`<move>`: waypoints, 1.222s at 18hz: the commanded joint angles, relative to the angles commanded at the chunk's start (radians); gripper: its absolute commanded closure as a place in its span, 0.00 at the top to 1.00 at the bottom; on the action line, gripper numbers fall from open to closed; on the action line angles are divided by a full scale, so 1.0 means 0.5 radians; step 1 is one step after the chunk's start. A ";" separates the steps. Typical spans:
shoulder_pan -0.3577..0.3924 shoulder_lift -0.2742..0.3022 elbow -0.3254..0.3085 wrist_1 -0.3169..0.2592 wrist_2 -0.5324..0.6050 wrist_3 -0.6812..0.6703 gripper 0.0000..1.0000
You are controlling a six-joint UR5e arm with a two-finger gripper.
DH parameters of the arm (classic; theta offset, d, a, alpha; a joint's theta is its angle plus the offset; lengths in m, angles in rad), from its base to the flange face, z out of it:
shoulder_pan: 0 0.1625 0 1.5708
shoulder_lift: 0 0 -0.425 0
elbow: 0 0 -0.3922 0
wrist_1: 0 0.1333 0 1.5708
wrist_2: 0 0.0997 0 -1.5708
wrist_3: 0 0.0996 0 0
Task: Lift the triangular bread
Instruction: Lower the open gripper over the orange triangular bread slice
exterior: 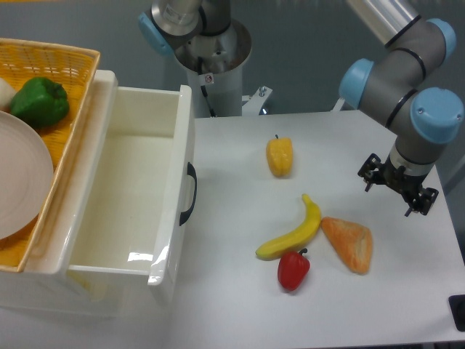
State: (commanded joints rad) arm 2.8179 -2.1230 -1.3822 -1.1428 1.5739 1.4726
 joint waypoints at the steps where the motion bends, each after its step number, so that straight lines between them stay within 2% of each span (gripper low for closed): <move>1: 0.006 -0.006 0.009 0.000 0.000 0.000 1.00; 4: 0.009 -0.003 0.006 0.000 -0.024 -0.024 1.00; 7: 0.006 0.003 -0.018 0.003 -0.196 -0.037 1.00; 8: 0.009 0.006 -0.043 0.043 -0.251 -0.058 1.00; 10: 0.009 0.015 -0.156 0.275 -0.316 -0.196 1.00; 11: 0.009 0.018 -0.202 0.343 -0.331 -0.224 1.00; 19: -0.006 0.043 -0.316 0.353 -0.298 -0.377 1.00; 22: -0.012 -0.006 -0.313 0.426 -0.292 -0.567 1.00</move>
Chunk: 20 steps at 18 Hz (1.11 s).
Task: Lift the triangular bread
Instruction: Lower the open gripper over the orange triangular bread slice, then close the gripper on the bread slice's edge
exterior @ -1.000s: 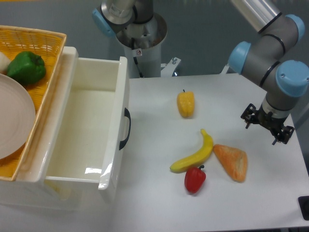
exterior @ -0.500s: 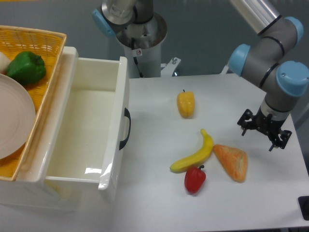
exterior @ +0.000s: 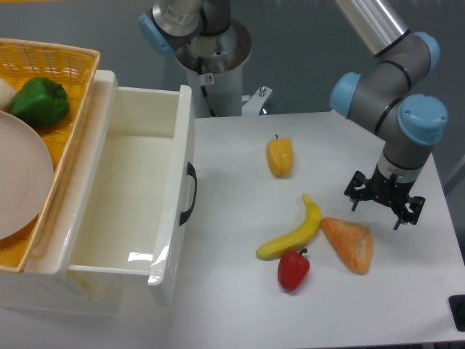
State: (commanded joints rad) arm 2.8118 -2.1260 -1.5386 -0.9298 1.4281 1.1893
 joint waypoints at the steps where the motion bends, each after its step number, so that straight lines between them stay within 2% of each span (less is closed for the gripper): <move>1: 0.000 -0.022 0.000 0.025 0.015 -0.077 1.00; 14: -0.043 -0.104 0.009 0.040 0.043 -0.072 1.00; 16: -0.064 -0.123 0.018 0.040 0.043 -0.026 0.94; 18: -0.068 -0.138 0.018 0.040 0.043 0.115 0.92; 20: -0.068 -0.144 0.018 0.040 0.043 0.213 0.81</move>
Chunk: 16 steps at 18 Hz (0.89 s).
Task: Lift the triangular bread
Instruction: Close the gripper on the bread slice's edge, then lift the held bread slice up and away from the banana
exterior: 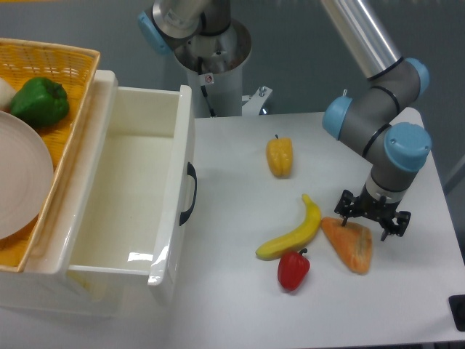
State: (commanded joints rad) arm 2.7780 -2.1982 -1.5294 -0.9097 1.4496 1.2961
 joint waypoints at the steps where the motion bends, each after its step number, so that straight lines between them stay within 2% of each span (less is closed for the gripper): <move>1: 0.000 0.000 0.000 -0.003 0.000 0.003 0.72; 3: 0.000 0.003 -0.003 -0.003 0.000 0.003 0.46; 6: 0.000 0.018 0.000 -0.012 0.003 -0.003 0.34; 7: 0.003 0.021 0.000 -0.012 0.003 0.003 0.33; 8: 0.006 0.025 0.006 -0.012 0.006 0.003 0.27; 9: 0.006 0.028 0.015 -0.015 0.006 0.003 0.16; 11: 0.018 0.031 0.049 -0.021 0.012 -0.006 0.05; 13: 0.049 0.049 0.064 -0.025 0.003 -0.021 0.00; 16: 0.080 0.070 0.067 -0.031 0.006 -0.003 0.00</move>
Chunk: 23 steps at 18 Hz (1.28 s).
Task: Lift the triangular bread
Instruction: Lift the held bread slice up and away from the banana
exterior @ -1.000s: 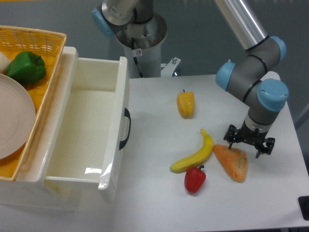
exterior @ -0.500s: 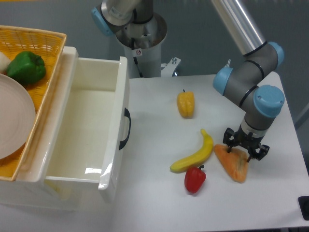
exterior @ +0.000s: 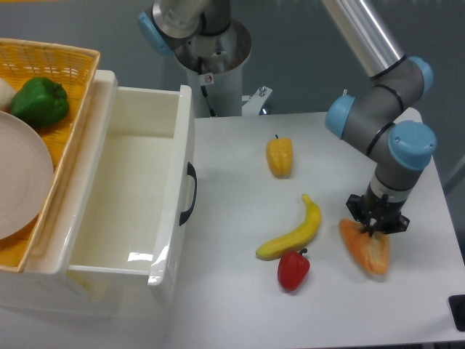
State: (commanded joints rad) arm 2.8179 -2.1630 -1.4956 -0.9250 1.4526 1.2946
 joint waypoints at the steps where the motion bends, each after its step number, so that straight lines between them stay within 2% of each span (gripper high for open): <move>1: 0.006 0.003 0.006 0.000 0.003 0.006 0.02; 3: 0.009 0.000 0.061 -0.030 0.046 0.028 0.06; 4: 0.018 -0.003 0.122 -0.088 0.055 0.082 0.06; 8: 0.049 -0.021 0.362 -0.472 0.122 0.319 0.04; 11: 0.098 -0.031 0.469 -0.598 0.178 0.433 0.03; 14: 0.114 -0.049 0.604 -0.803 0.184 0.433 0.04; 20: 0.114 -0.064 0.721 -0.957 0.233 0.497 0.04; 23: 0.117 -0.061 0.724 -0.957 0.270 0.574 0.03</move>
State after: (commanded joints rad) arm 2.8762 -2.1936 -1.1336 -1.4036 1.5877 1.5814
